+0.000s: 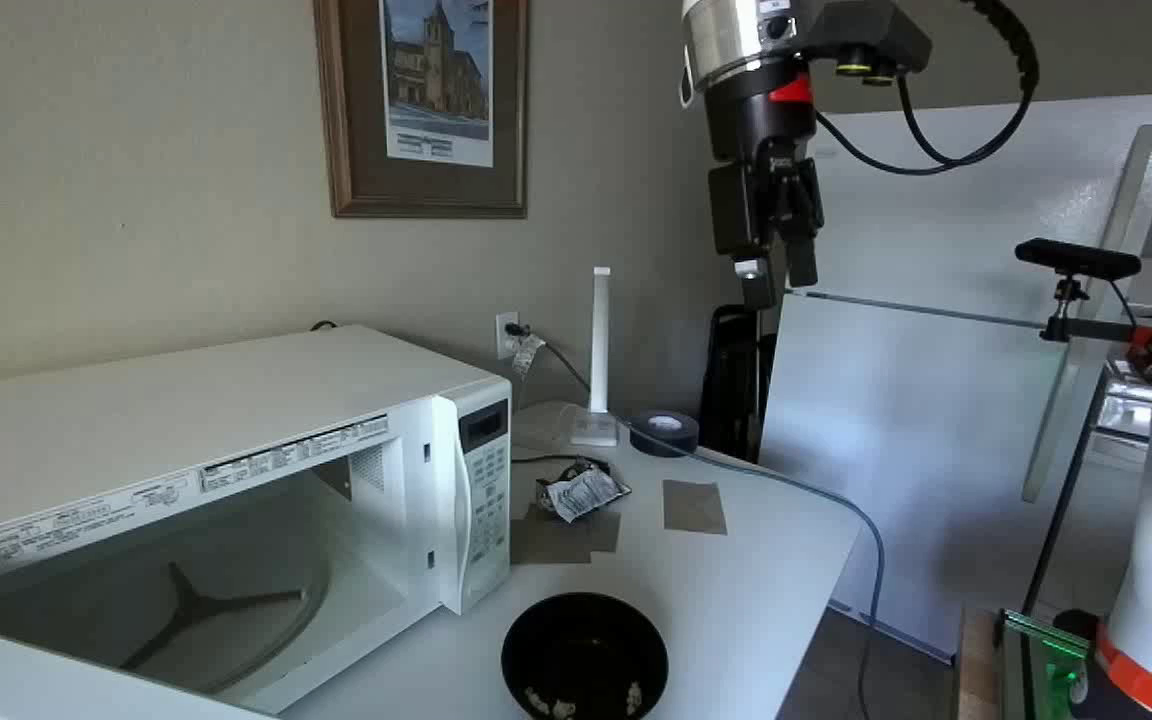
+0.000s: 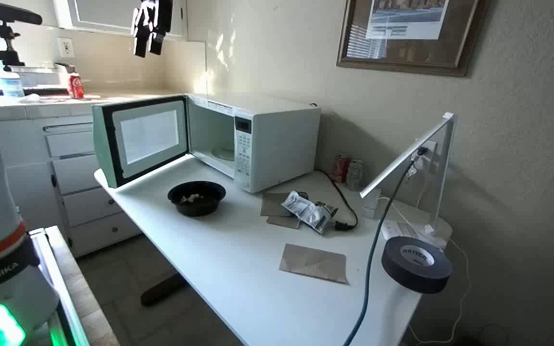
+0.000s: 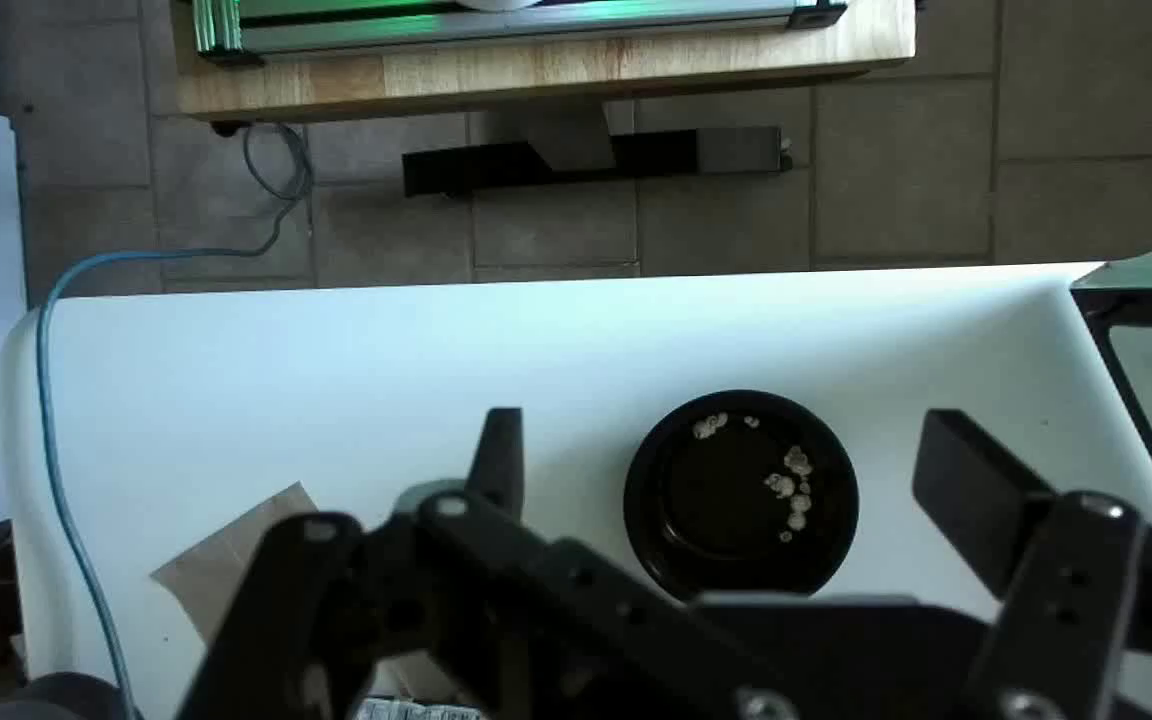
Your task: Put the bowl in the microwave
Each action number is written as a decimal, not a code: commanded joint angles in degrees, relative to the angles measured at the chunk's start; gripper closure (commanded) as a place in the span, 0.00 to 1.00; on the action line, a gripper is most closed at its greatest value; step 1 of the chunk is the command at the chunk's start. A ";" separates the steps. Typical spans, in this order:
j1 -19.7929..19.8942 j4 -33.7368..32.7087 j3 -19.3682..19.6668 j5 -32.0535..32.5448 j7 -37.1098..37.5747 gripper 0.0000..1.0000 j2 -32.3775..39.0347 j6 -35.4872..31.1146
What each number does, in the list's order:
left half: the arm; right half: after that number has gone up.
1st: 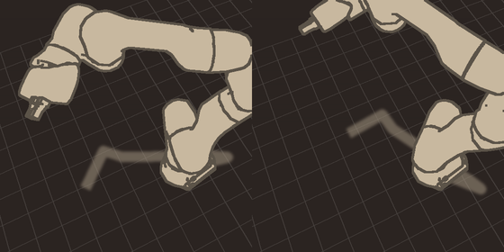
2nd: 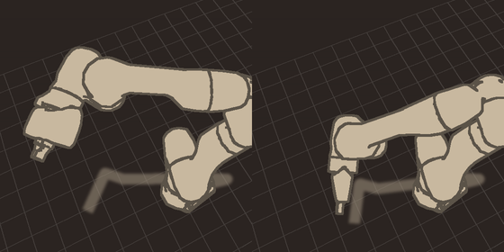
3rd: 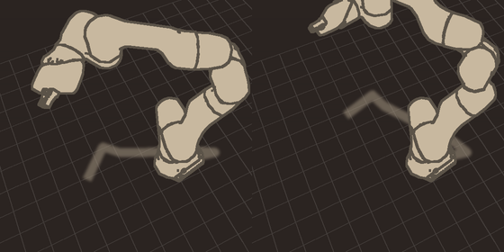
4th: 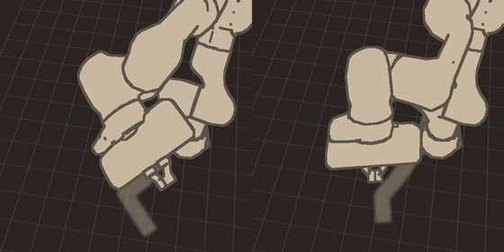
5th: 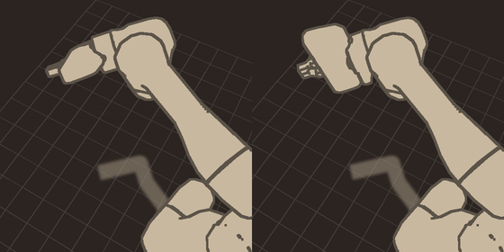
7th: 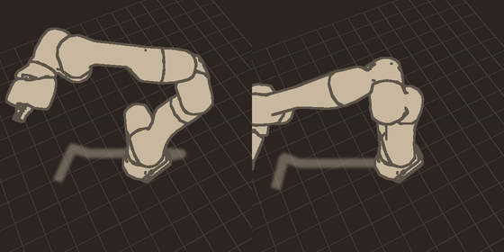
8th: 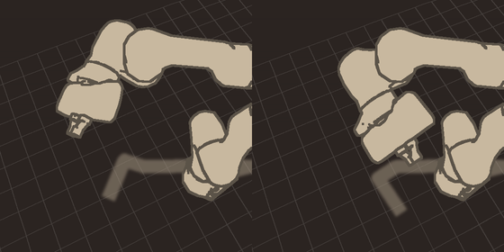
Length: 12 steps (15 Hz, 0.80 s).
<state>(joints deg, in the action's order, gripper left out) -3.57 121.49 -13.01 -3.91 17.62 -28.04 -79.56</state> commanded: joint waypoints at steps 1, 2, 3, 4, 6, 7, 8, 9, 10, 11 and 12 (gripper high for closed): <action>-0.58 -0.18 0.44 0.18 0.23 0.00 0.15 0.15; -0.58 -0.18 0.44 0.18 0.23 0.00 0.15 0.15; -0.58 -0.18 0.44 0.18 0.23 0.00 0.15 0.15; -0.58 -0.18 0.44 0.18 0.23 0.00 0.15 0.15; -0.58 -0.18 0.44 0.18 0.23 0.00 0.15 0.15; -0.58 -0.18 0.44 0.18 0.23 0.00 0.15 0.15; 0.13 0.12 0.20 0.86 1.63 0.00 1.70 -1.00; 0.82 0.67 -0.04 1.97 3.06 0.00 2.87 -1.96; 1.27 1.39 0.23 2.35 3.73 0.00 4.33 -3.02; 1.58 2.35 0.52 2.83 4.05 0.00 5.25 -4.96; 1.62 2.87 0.89 2.80 3.80 0.00 6.59 -6.46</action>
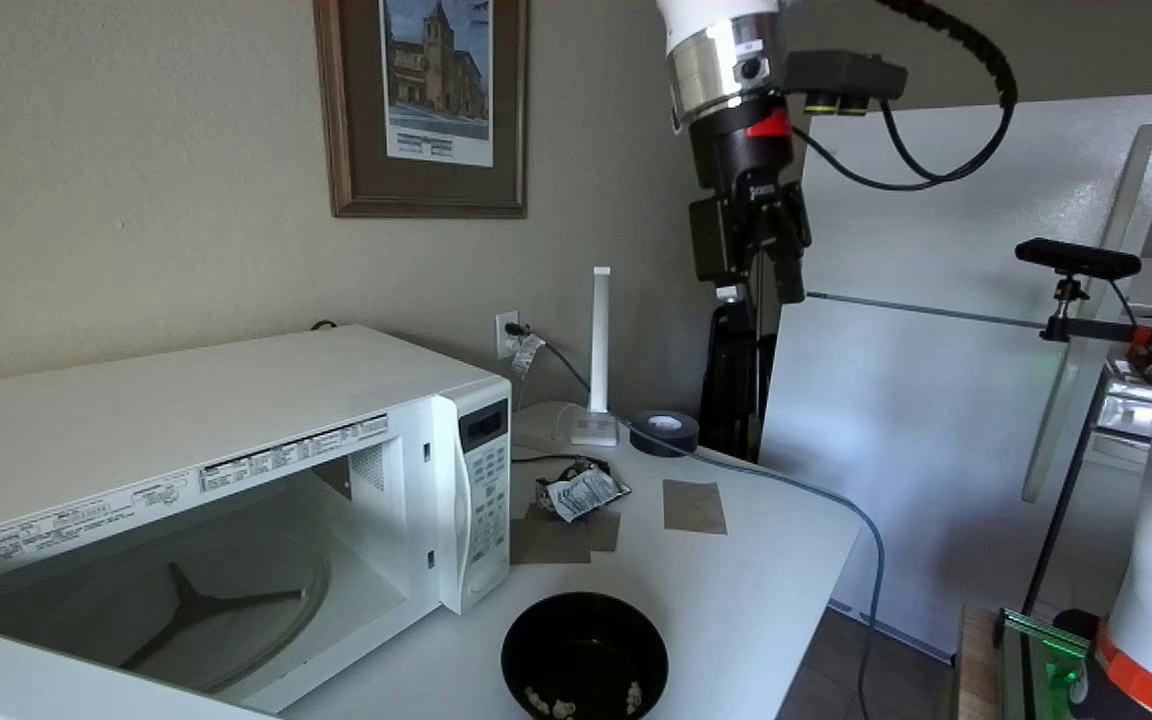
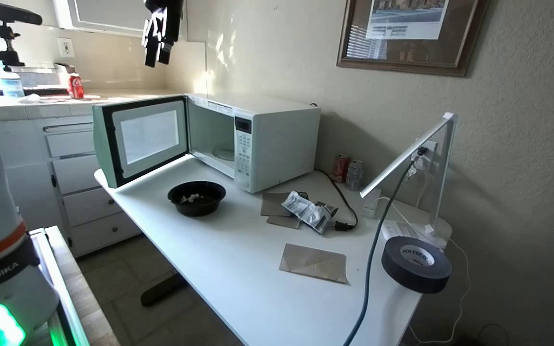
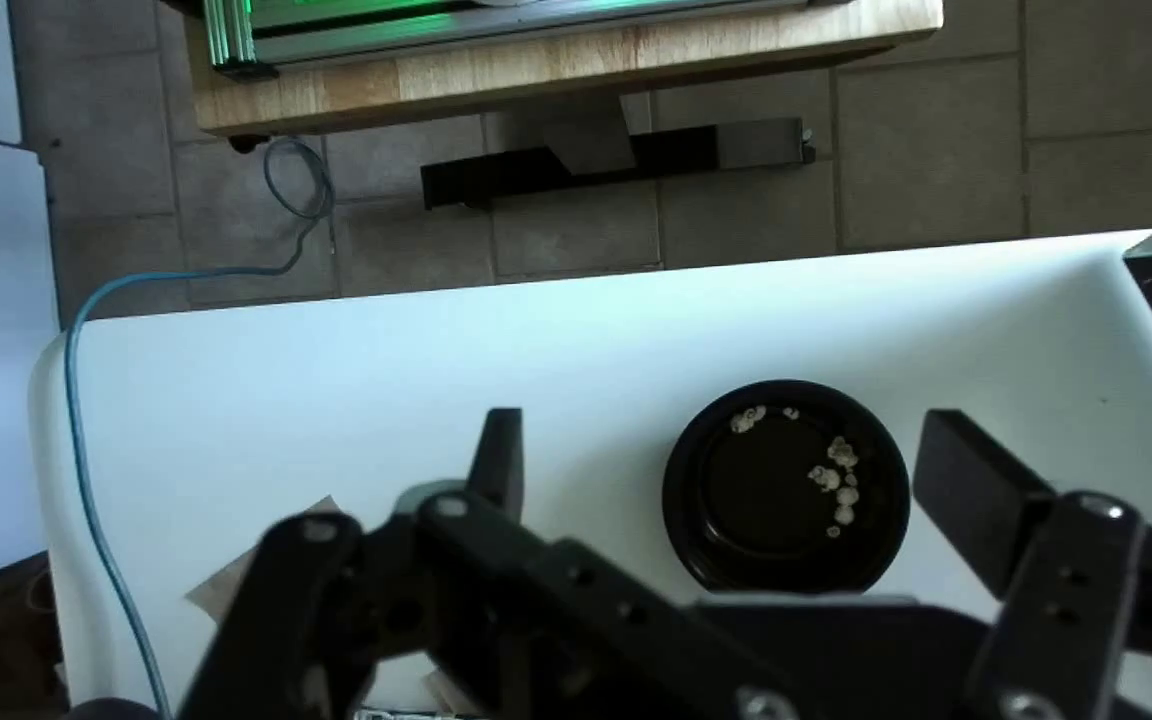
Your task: Put the bowl in the microwave
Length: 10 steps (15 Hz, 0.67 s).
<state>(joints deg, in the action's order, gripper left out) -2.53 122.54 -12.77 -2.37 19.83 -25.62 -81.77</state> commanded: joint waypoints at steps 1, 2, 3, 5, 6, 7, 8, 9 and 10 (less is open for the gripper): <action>0.60 2.98 1.08 1.45 0.79 0.00 5.18 -7.25; 0.47 4.08 1.63 1.38 -0.39 0.00 6.38 -10.04; 0.29 5.05 2.22 1.28 -1.60 0.00 7.45 -12.58; -0.38 8.14 3.80 0.34 -7.19 0.00 9.68 -18.69; -0.27 9.90 4.46 0.45 -9.21 0.00 11.00 -21.23; -0.28 11.29 5.21 0.14 -11.74 0.00 12.04 -23.22; -0.29 12.82 5.89 -0.33 -13.91 0.00 12.68 -26.18; -0.25 14.18 6.48 -0.59 -15.70 0.00 13.54 -28.22; -0.22 15.83 6.93 -0.35 -17.28 0.00 13.98 -31.43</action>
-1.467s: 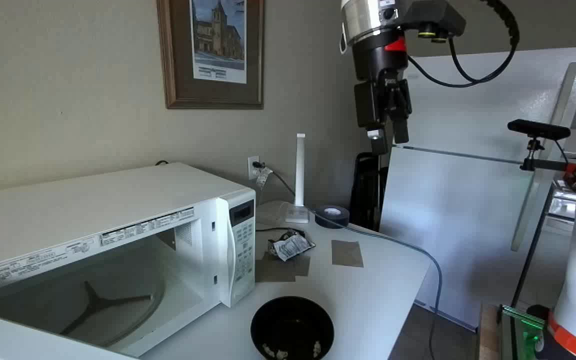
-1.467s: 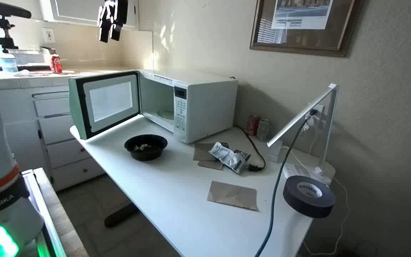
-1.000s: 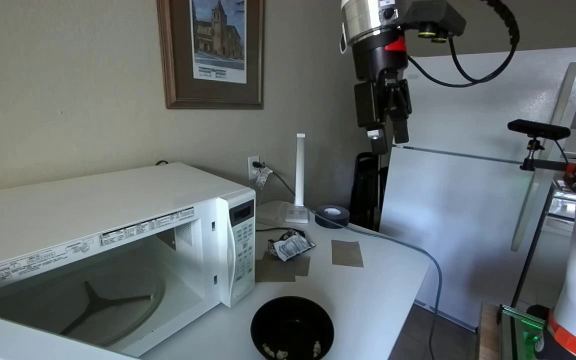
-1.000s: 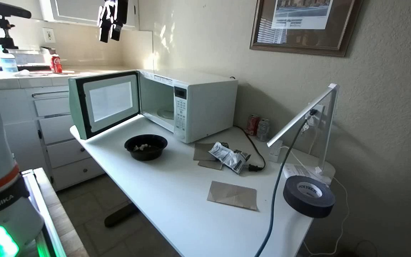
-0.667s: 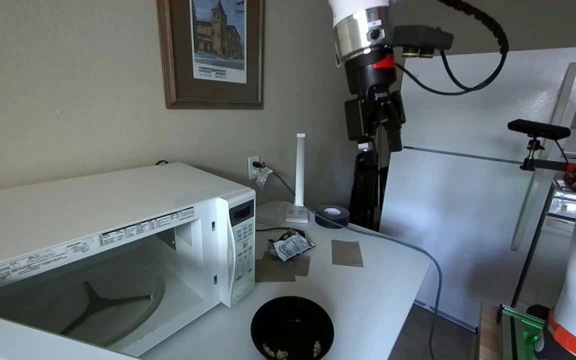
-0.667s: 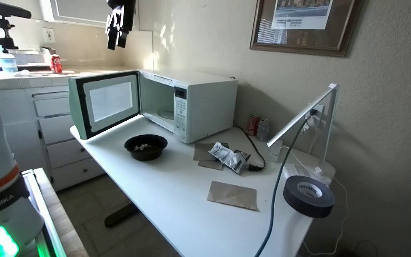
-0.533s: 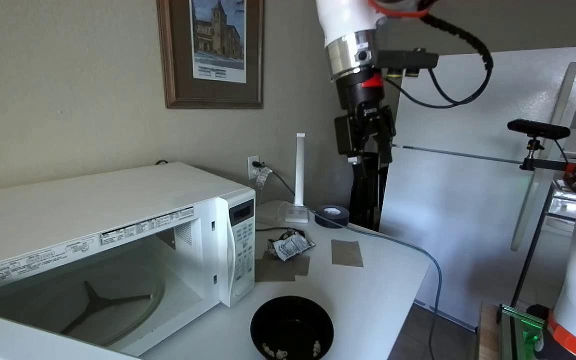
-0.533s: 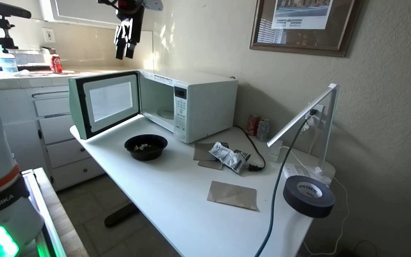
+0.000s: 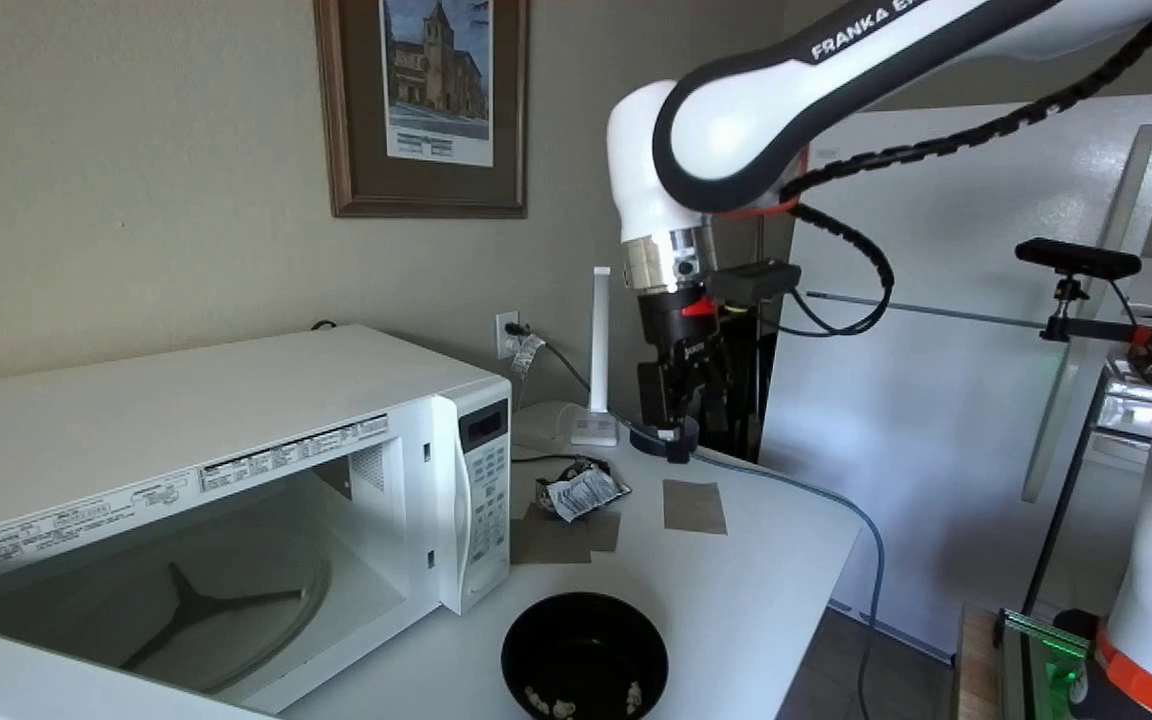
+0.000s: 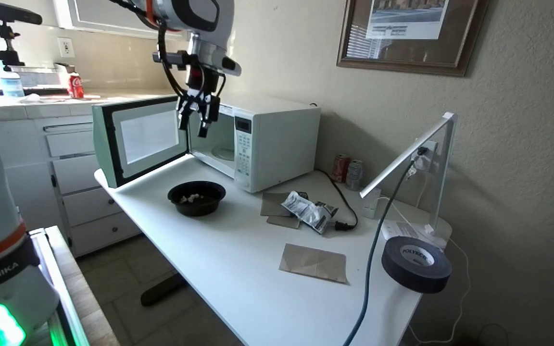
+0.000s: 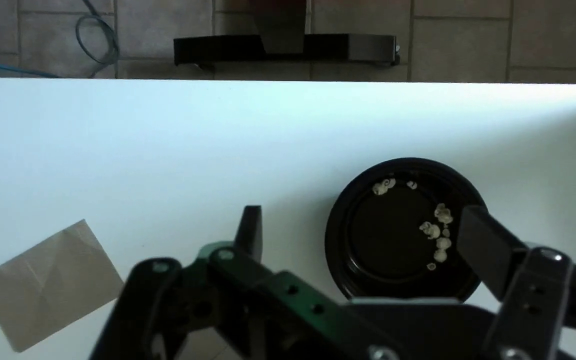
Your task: Put the bowl in the microwave
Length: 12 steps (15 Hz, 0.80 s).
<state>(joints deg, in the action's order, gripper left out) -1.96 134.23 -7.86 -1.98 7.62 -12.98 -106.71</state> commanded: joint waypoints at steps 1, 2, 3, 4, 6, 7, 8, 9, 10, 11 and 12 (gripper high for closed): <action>-0.85 5.33 2.55 -1.28 -6.78 0.00 2.17 -7.88; -0.84 6.79 2.91 -1.19 -8.12 0.00 2.80 -10.46; -0.96 7.91 3.38 -2.40 -9.59 0.00 3.62 -12.46; -1.00 9.11 3.61 -3.02 -10.46 0.00 4.45 -15.39; -1.04 10.84 4.15 -5.68 -12.29 0.00 5.94 -20.45; -1.13 11.35 4.29 -7.29 -13.10 0.00 6.88 -22.51; -1.17 11.61 4.32 -8.58 -13.50 0.00 8.10 -24.71; -1.12 11.20 4.31 -9.30 -13.51 0.00 9.02 -25.18; -0.83 10.90 4.04 -6.85 -11.94 0.00 7.19 -22.75; -0.82 10.98 4.08 -7.51 -12.18 0.00 7.94 -23.65; -0.82 10.98 4.08 -7.79 -12.25 0.00 8.46 -24.06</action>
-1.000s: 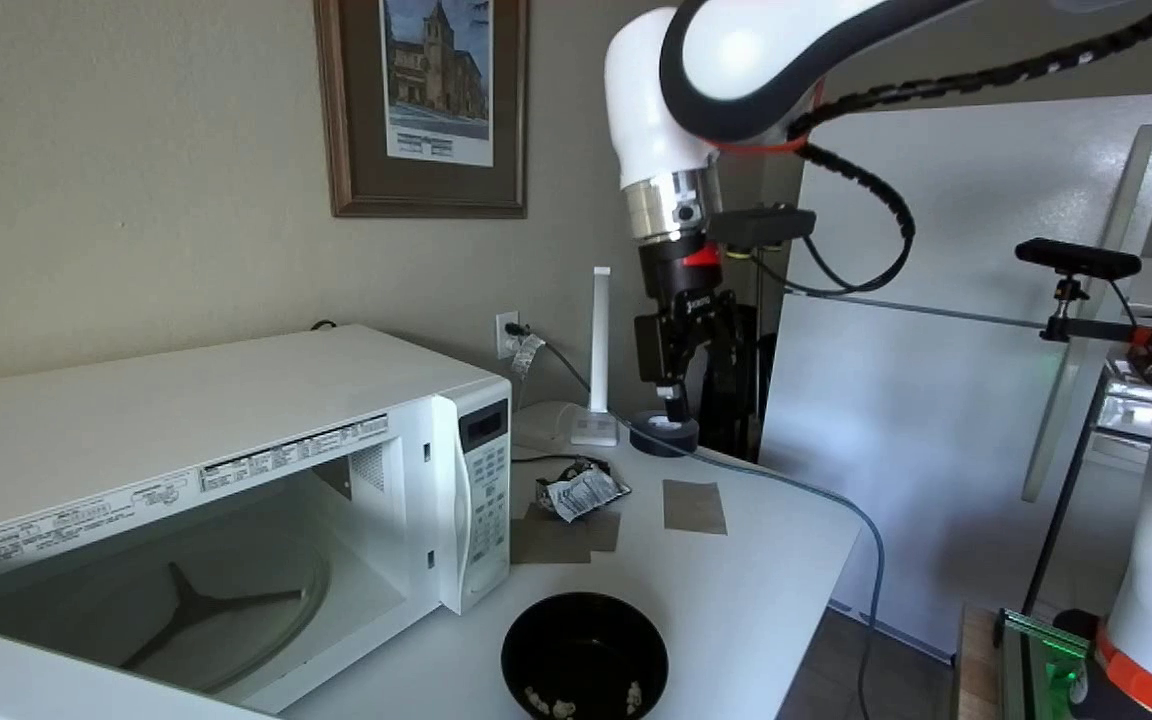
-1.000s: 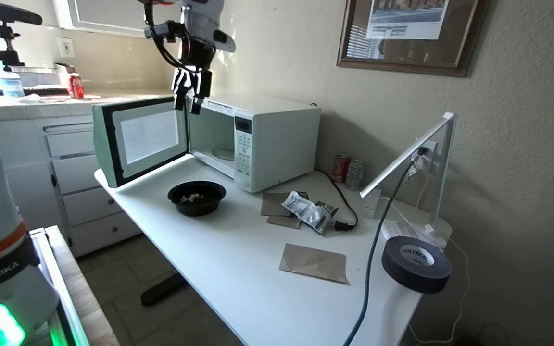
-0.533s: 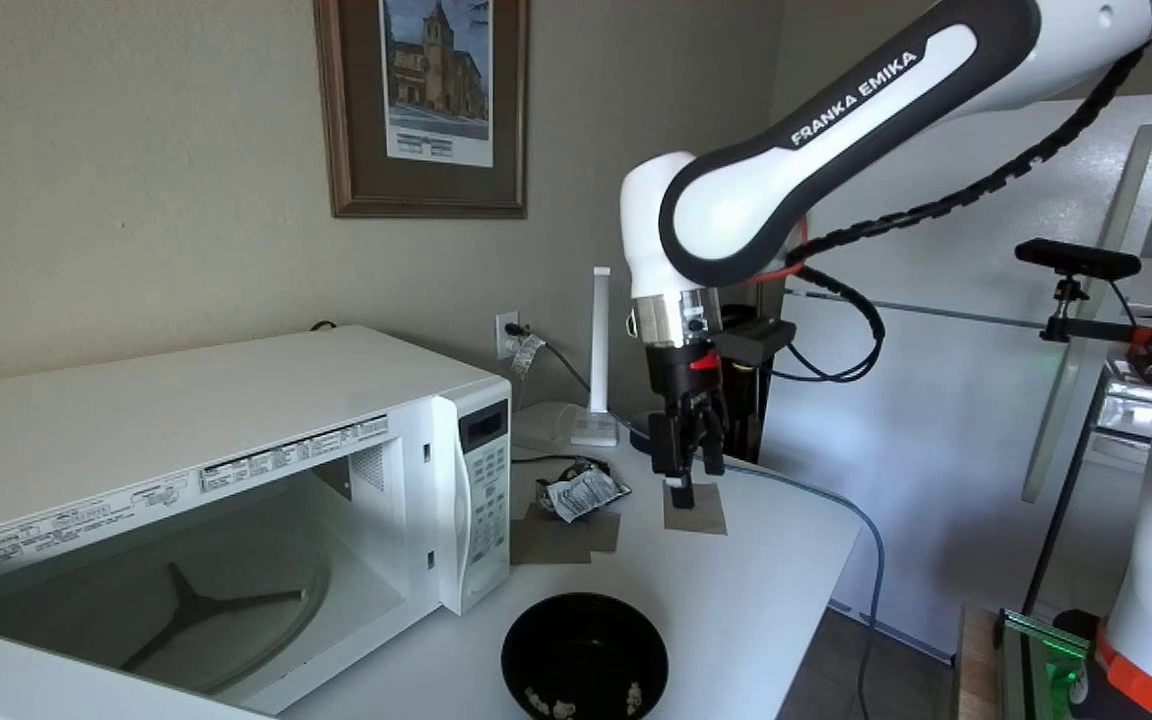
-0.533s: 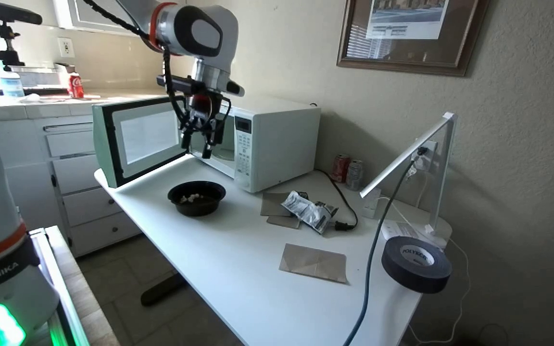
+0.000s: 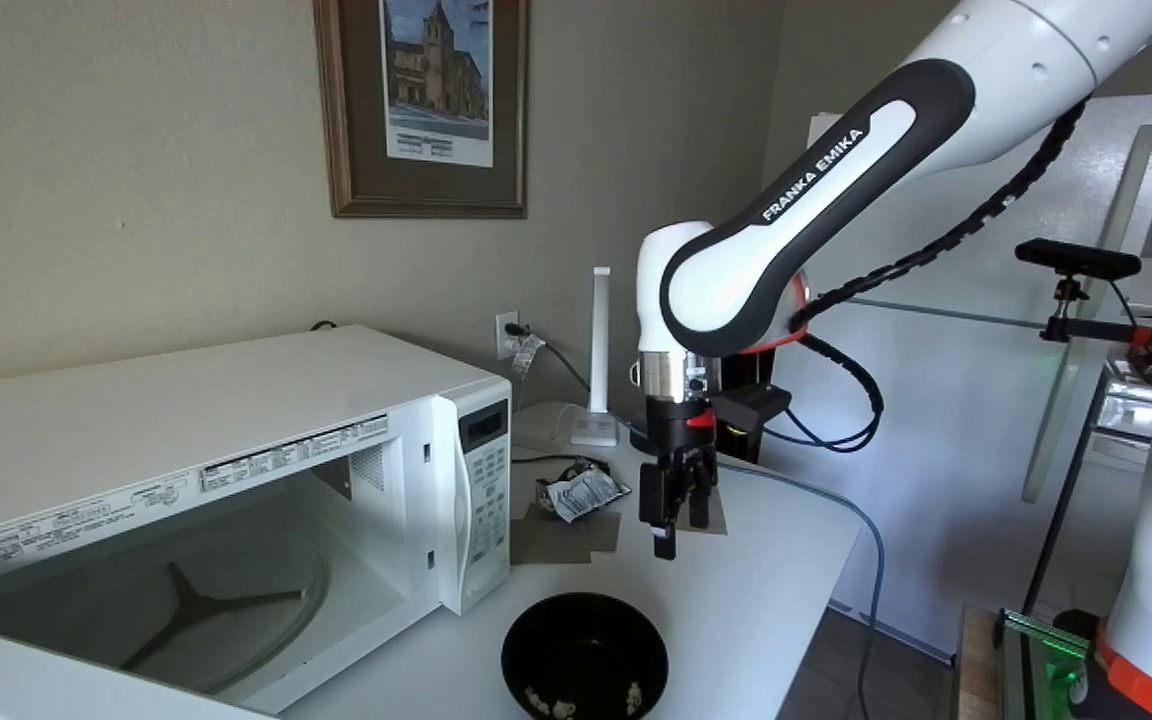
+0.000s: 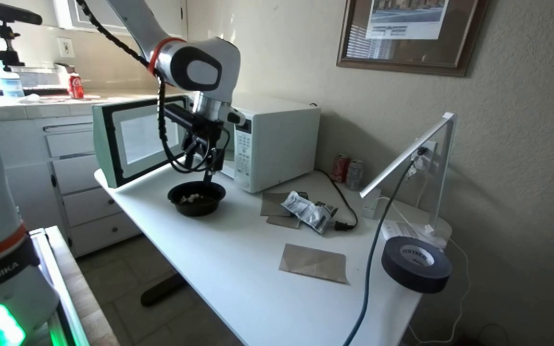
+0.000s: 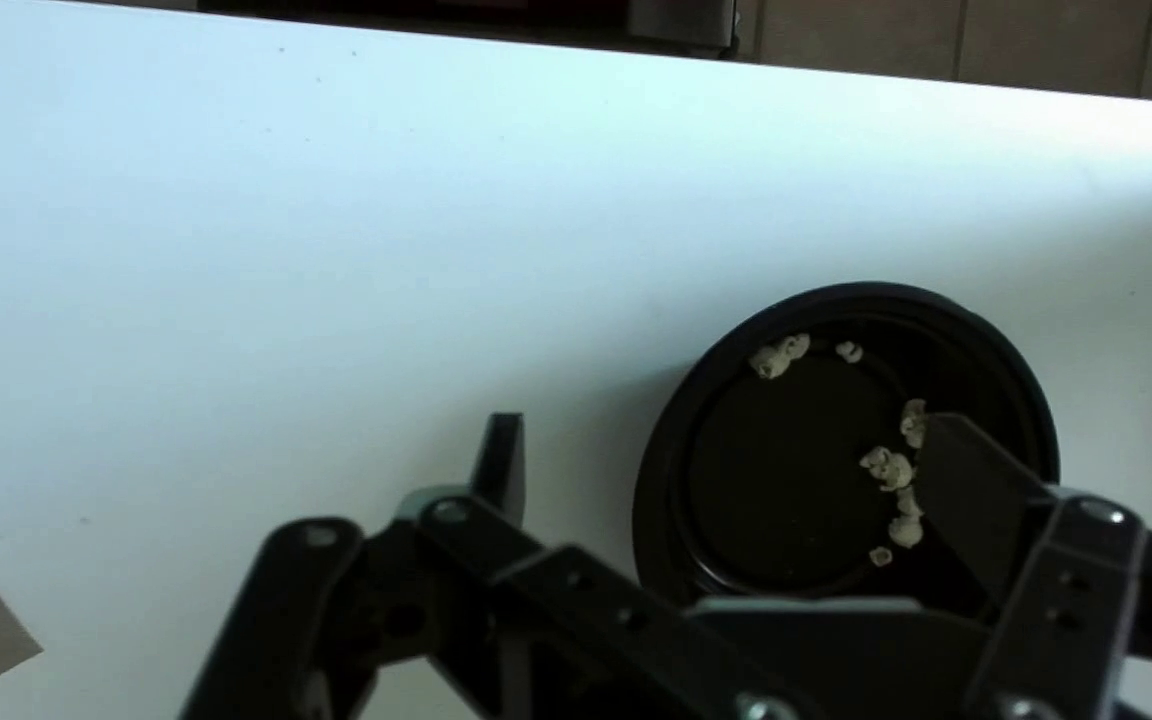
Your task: Put the bowl in the microwave
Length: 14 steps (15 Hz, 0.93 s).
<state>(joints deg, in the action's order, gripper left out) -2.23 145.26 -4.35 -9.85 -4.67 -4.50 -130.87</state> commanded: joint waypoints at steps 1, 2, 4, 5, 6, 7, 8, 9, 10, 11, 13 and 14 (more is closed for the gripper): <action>-0.56 -0.06 0.57 -0.02 0.04 0.00 0.24 -0.09; -0.57 -0.06 0.57 -0.06 0.03 0.00 0.28 -0.11; -0.37 -0.60 0.71 0.27 0.44 0.00 2.52 -0.95; -0.50 -1.08 0.87 -0.99 -2.11 0.00 5.07 -2.09; -0.60 -1.21 0.90 -1.82 -3.90 0.00 6.71 -3.54; -0.63 -1.62 0.87 -2.88 -5.94 0.00 8.37 -3.72; -0.59 -1.91 0.70 -4.72 -8.67 0.00 10.12 -4.57; -0.37 -2.28 0.43 -5.72 -10.22 0.00 11.87 -5.38; -0.07 -2.79 0.12 -6.82 -12.16 0.00 13.80 -6.12; 0.26 -3.28 -0.23 -7.74 -13.62 0.00 15.36 -6.79; 0.95 -4.27 -0.95 -9.03 -16.12 0.00 18.19 -8.10; 1.35 -4.84 -1.36 -9.57 -17.16 0.00 19.36 -8.47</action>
<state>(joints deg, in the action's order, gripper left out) -2.10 143.06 -4.43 -16.67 -17.58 9.85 -137.59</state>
